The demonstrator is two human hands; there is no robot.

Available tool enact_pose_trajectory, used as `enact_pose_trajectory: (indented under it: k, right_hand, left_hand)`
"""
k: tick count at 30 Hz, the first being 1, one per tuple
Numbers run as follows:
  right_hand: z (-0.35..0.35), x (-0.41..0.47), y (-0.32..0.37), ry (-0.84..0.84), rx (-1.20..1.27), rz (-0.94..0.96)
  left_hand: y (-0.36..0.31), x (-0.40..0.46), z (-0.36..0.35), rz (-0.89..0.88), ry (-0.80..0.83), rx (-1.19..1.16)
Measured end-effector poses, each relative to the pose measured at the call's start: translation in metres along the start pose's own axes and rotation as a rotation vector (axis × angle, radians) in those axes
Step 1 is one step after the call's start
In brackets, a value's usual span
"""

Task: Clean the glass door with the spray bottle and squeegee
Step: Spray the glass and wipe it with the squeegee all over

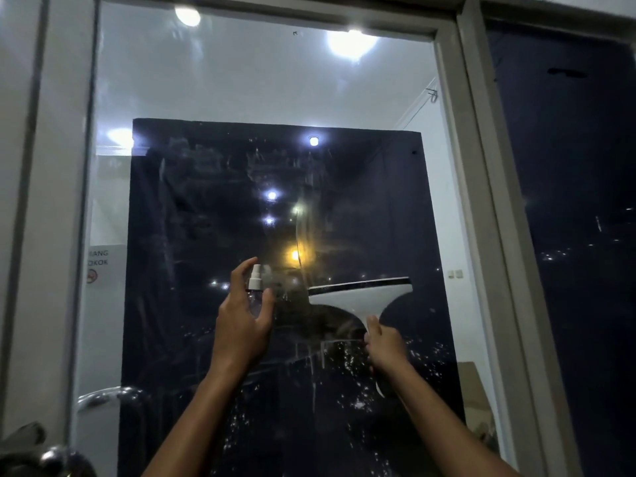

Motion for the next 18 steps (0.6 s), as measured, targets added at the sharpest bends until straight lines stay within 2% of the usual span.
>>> enact_pose_trajectory:
  k: [5,9,13,18]
  right_hand:
    - [0.03,-0.001,0.017,-0.09,-0.125,0.241]
    - [0.024,0.014,0.052,0.052,-0.368,0.442]
    - [0.019,0.043,0.055,0.26,-0.634,0.461]
    - [0.066,0.08,0.026,0.326,-0.887,0.39]
  left_hand:
    - [0.005,-0.015,-0.006,0.016,0.01,-0.012]
    - [0.006,-0.014,-0.009,0.028,-0.012,0.004]
    - [0.006,-0.012,-0.018,0.03,-0.011,-0.005]
    - [0.008,-0.017,-0.032,0.055,-0.005,0.0]
Point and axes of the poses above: each hand's wrist, its own x-axis towards the middle knuckle, its own z-axis out of the back of the hand, y = z × x, the point moved 6 cm from there along x, towards the middle knuckle, and after that the axes turned 6 degrees about z, right-handed, at the moved point
